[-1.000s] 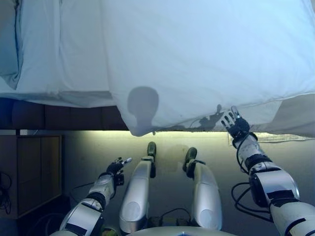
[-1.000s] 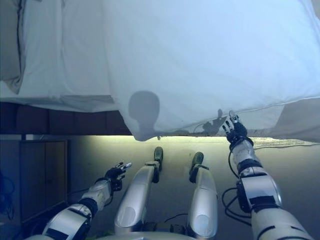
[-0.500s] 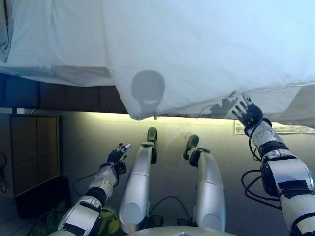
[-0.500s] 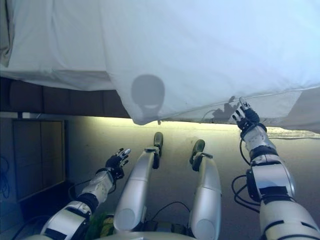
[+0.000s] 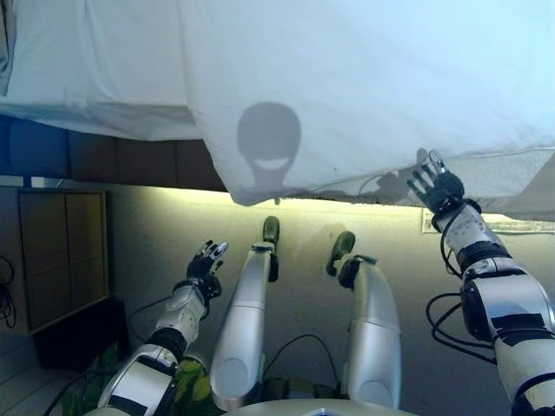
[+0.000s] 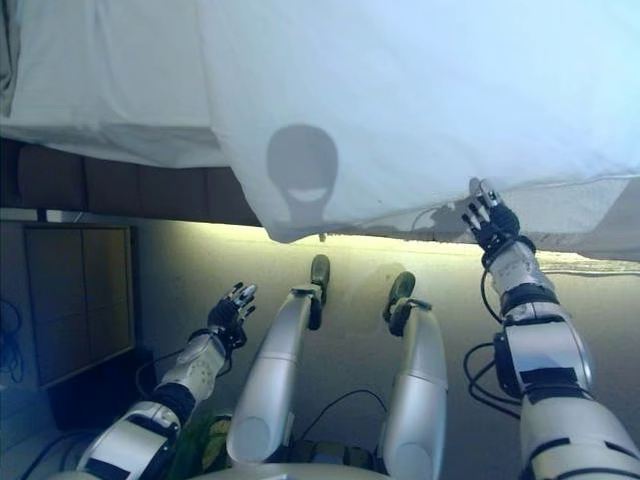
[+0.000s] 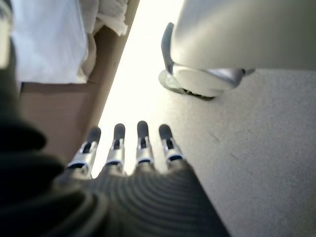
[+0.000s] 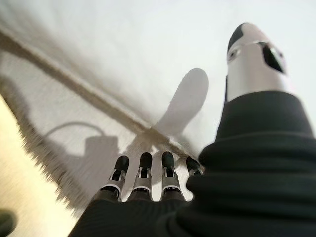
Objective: Make the bed neatly
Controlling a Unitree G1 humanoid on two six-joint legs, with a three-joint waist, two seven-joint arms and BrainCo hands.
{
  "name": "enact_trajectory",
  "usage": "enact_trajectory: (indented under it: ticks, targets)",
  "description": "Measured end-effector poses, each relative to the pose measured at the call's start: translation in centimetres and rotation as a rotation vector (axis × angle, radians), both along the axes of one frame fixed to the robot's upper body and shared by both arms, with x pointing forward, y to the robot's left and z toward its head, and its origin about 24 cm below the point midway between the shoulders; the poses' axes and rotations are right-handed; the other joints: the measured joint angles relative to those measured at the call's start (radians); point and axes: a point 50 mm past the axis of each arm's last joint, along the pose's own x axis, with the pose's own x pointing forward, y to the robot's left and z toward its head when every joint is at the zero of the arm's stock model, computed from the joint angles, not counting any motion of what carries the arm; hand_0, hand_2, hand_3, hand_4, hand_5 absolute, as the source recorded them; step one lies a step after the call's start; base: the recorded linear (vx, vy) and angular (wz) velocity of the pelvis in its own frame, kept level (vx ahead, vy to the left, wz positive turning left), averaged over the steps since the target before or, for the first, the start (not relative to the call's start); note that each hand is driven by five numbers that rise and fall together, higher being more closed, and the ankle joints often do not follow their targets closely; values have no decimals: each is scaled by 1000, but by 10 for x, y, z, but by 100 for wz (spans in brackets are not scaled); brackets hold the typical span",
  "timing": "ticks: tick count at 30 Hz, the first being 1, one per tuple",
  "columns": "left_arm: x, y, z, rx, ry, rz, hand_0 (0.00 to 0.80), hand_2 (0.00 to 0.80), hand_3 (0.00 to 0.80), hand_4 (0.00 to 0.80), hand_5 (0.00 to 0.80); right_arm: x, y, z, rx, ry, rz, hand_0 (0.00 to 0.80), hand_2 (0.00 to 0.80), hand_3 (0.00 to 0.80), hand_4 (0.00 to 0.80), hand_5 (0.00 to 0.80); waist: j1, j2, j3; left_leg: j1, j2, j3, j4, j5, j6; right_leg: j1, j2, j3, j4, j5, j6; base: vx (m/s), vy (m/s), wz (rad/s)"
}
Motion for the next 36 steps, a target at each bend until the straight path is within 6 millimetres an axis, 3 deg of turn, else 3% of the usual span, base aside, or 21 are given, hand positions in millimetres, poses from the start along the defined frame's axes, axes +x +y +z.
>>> enact_trajectory:
  ticks: [11, 17, 18, 19, 32, 36]
  targets:
    - [-24, 9, -15, -6, 28, 16, 0, 0, 0, 0, 0, 5, -9, 31, -40, -83, 0, 0, 0, 0, 0, 0, 11, 6, 3, -17, -2, 1, 13, 1, 2, -14, -9, 1, 14, -2, -1, 3, 1, 1]
    - [-26, 9, -16, -12, 26, 5, 0, 0, 0, 0, 0, 5, -11, 35, -46, -84, 7, 0, 0, 0, 0, 0, 11, 6, 3, -15, -2, 5, 25, -2, 10, -9, -13, 1, 20, 0, 3, 38, 23, 0]
    - [-26, 9, -16, -14, 26, 2, 0, 0, 0, 0, 0, 5, -11, 35, -46, -83, 8, 609, 609, 609, 609, 609, 11, 6, 3, -10, -2, 6, 28, -3, 11, -3, -13, 2, 20, 2, 2, 34, 16, -2]
    - [-26, 9, -16, -15, 24, -1, 0, 0, 0, 0, 0, 5, -11, 35, -48, -82, 8, 800, 800, 800, 800, 800, 11, 6, 3, -3, -1, 7, 29, -4, 12, 4, -13, 2, 20, 2, 2, 40, 13, -2]
    - [-40, 11, -24, -18, 55, -8, 0, 0, 0, 0, 0, 1, -17, 31, -85, -62, -4, 800, 800, 800, 800, 800, 6, 6, 3, 169, 16, 46, -65, 11, 26, 171, -11, -1, -73, 16, 19, 41, -6, -1]
    - [-41, 12, -25, -12, 60, -13, 0, 0, 0, 0, 0, -4, -19, 17, -100, -27, 10, 800, 800, 800, 800, 800, 7, 5, 4, 233, 18, 49, -115, 22, 23, 241, 0, -6, -134, 40, 28, 81, -7, -1]
